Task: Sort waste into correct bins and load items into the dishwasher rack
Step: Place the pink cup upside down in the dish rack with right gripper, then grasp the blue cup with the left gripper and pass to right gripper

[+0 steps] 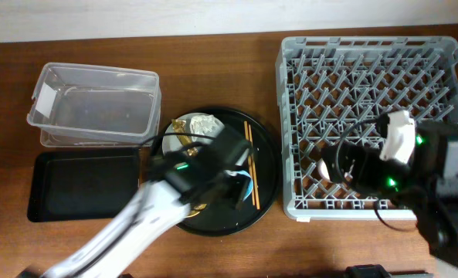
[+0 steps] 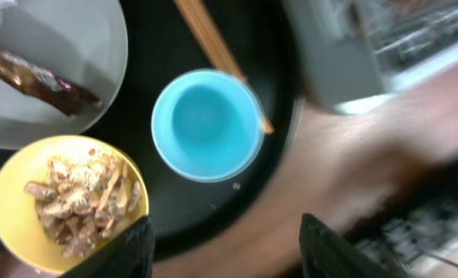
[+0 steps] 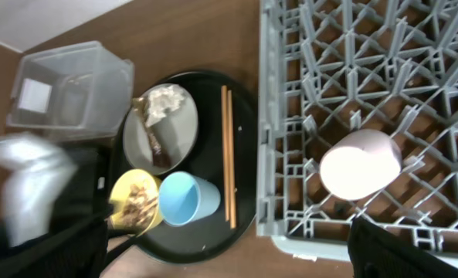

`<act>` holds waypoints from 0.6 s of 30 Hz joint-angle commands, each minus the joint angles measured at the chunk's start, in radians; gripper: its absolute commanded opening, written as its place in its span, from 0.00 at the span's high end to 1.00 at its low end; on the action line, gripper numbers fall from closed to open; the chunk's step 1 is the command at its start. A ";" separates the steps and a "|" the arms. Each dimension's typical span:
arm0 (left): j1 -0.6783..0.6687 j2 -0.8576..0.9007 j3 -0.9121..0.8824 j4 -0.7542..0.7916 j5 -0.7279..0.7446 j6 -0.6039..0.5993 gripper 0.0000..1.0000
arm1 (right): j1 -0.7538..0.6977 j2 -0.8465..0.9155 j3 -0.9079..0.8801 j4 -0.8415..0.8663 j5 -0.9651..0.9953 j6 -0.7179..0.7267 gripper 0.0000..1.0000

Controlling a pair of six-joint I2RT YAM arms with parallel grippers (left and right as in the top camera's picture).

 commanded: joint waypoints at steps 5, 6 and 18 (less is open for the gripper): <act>-0.095 0.394 -0.010 0.140 -0.107 -0.076 0.58 | 0.005 -0.007 0.008 -0.064 -0.008 0.031 0.00; -0.103 0.405 -0.010 0.141 -0.108 -0.076 0.67 | 0.005 -0.007 0.008 -0.064 -0.008 0.031 0.00; 0.404 -0.385 0.061 0.192 1.040 0.212 1.00 | 0.177 0.017 -0.062 -0.004 -0.498 -0.370 0.06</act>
